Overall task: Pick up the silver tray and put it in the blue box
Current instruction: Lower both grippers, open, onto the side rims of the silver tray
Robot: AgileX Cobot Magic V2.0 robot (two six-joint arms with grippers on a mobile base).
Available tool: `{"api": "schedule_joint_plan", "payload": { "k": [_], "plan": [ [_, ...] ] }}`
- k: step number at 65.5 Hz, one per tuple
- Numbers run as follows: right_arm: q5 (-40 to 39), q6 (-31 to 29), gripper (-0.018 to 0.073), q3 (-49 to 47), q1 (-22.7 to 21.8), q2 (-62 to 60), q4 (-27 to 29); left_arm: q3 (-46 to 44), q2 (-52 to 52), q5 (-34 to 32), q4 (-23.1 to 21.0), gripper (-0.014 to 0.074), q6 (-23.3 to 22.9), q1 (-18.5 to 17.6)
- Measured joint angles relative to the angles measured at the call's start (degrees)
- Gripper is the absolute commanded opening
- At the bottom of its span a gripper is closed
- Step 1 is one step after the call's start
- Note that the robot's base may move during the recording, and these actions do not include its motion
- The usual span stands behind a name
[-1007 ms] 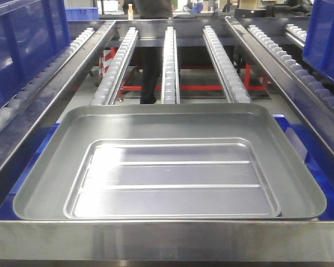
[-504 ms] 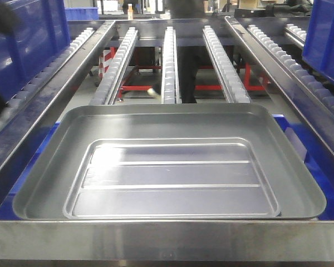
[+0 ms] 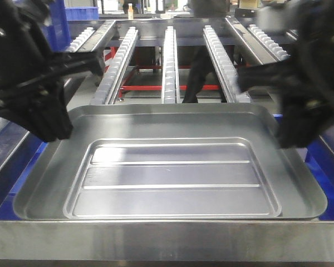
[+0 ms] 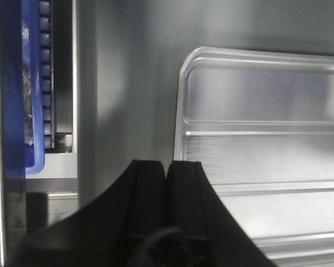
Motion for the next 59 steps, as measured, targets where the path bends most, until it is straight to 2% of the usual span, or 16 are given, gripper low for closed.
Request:
{"api": "schedule_joint_plan", "payload": {
  "k": [10,19,23,28,33,39,59],
  "plan": [
    [-0.3,-0.2,0.0068,-0.1,0.2,2.2,0.8,0.0,1.5,2.1,0.1,-0.0095,0.0,-0.6],
    [-0.8,-0.3,0.0069,-0.1,0.2,2.5,1.6,0.0,1.6,1.0,0.1,-0.0088,0.0,-2.6],
    [-0.8,-0.4,0.0077,-0.2,0.2,2.8,1.7,0.0,1.6,0.2,0.1,-0.0057,0.0,-3.3],
    [-0.8,-0.6,0.015,-0.2,0.2,3.2,1.7,0.0,1.7,-0.1,0.2,0.002,0.0,-3.5],
    [-0.8,-0.7,0.0288,-0.2,0.2,3.3,1.9,0.0,2.0,-0.3,0.5,0.0139,0.0,-3.5],
    [-0.8,-0.7,0.0396,-0.2,0.2,3.4,1.9,0.0,2.8,-0.6,0.8,0.0241,0.0,-3.5],
    [-2.4,-0.9,0.0414,-0.2,0.2,3.5,2.0,0.0,6.7,-1.9,1.0,0.023,-0.1,-3.5]
  ]
}}
